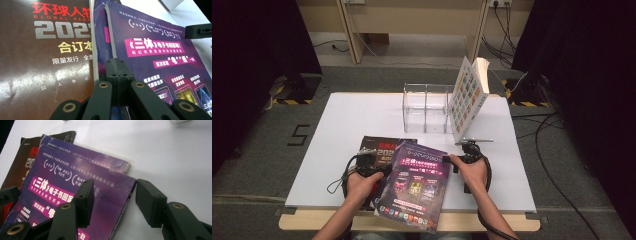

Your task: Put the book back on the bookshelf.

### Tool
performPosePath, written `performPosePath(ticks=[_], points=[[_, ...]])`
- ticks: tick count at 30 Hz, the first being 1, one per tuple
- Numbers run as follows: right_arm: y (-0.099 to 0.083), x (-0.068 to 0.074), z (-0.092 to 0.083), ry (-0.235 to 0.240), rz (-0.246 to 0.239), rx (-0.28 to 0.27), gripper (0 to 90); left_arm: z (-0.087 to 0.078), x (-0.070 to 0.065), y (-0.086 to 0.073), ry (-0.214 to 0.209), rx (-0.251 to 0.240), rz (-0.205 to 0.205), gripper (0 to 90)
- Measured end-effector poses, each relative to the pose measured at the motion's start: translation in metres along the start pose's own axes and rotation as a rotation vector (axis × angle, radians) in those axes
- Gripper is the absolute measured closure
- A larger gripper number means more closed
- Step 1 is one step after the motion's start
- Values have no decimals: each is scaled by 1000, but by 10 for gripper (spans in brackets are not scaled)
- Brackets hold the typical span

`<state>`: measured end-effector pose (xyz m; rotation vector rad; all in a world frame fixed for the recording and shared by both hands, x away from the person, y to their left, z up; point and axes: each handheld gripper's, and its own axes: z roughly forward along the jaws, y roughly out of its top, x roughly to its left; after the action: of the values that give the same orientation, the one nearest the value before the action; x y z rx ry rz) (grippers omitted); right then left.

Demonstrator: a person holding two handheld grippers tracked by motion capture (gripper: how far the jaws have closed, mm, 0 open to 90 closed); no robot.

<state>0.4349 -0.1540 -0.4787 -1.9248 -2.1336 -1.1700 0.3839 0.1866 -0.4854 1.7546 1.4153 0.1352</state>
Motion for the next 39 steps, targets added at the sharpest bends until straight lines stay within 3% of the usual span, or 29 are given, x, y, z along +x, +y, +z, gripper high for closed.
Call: performPosePath(ticks=[10,20,23,26,29,36,39], points=[[-2,2,0,-3,42,4,576,0,-1,1,11,7,13,896],[1,13,-9,-16,-12,-29,672,0,-2,1,24,9,18,896],[3,16,-11,-4,-24,-37,675,1,-2,2,27,9,19,896],[3,18,-9,44,-16,-16,668,1,-2,2,28,11,19,895],[2,22,-6,30,-45,-11,710,0,-2,2,28,9,18,896],[5,23,-6,65,-20,-17,780,0,-4,2,40,13,40,896],[5,22,-9,83,2,-27,795,0,-3,1,28,12,32,896]])
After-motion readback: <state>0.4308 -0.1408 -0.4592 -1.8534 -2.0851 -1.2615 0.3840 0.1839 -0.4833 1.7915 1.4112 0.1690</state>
